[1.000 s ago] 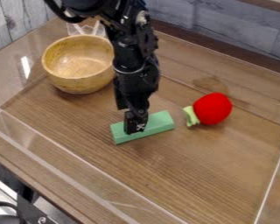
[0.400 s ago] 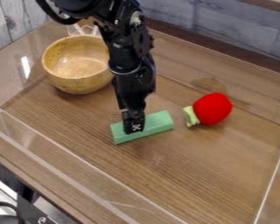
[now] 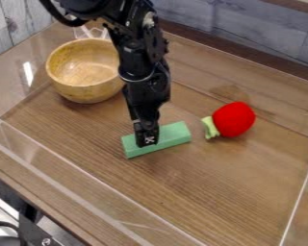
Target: Put the green stick in the brown bowl
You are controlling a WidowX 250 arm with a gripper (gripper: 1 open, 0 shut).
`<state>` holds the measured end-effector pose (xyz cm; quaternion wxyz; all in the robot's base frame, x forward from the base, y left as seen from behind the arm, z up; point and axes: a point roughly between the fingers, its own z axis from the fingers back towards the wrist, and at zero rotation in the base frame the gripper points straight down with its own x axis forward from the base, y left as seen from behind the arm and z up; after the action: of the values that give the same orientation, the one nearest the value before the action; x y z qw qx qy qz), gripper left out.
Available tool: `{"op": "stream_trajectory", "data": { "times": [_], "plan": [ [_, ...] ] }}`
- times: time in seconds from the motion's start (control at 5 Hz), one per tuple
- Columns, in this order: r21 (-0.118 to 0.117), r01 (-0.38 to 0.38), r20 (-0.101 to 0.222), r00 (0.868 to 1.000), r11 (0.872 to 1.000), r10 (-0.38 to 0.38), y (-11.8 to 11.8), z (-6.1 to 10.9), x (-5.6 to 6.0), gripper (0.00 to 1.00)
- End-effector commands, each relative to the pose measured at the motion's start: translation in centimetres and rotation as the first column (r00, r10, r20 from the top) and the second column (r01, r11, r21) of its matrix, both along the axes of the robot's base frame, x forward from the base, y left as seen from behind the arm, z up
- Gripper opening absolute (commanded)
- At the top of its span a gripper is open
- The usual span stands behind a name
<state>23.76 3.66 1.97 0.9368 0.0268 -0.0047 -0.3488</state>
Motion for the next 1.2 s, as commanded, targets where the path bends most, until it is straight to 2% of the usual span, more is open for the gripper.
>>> {"op": "stream_trajectory", "data": {
  "times": [0.0, 0.2, 0.4, 0.6, 0.8, 1.0],
  "plan": [
    [-0.012, -0.043, -0.169, 0.985, 0.999, 0.041, 0.4, -2.6, -4.7, 0.00],
    [-0.012, -0.073, -0.184, 0.980, 0.997, 0.070, 0.2, -2.6, -4.9, 1.00],
    [-0.013, -0.125, -0.183, 0.976, 0.992, 0.120, 0.2, -1.3, -4.9, 0.00],
    [-0.017, -0.188, -0.179, 0.967, 0.982, 0.182, 0.4, 0.8, -4.9, 0.00],
    [-0.017, -0.228, -0.152, 0.963, 0.974, 0.223, 0.8, 3.0, -4.7, 0.00],
    [-0.019, -0.287, -0.110, 0.953, 0.958, 0.283, 1.5, 5.7, -4.1, 0.00]
  ]
}}
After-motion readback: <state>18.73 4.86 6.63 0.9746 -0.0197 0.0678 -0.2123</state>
